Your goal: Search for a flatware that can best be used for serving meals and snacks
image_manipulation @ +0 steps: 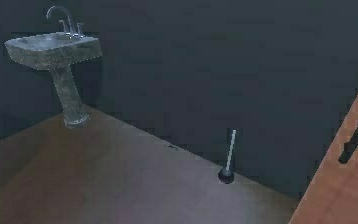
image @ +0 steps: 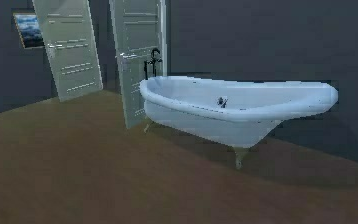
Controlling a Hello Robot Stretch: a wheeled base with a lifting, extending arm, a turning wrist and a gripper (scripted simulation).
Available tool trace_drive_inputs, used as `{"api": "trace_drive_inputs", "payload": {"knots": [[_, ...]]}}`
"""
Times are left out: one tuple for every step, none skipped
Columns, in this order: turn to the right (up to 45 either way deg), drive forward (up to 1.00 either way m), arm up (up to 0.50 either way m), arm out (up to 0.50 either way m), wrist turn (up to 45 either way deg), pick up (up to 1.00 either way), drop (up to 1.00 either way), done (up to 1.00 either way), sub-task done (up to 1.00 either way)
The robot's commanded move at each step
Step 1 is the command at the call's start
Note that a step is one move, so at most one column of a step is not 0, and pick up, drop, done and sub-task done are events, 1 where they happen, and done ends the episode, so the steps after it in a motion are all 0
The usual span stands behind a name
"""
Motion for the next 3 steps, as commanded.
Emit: {"api": "trace_drive_inputs", "payload": {"knots": [[-6.0,0.00,0.00,0.00,0.0,0.00,0.00,0.00,0.00],[0.0,0.50,0.00,0.00,0.0,0.00,0.00,0.00,0.00],[-30.0,0.00,0.00,0.00,0.0,0.00,0.00,0.00,0.00]]}}
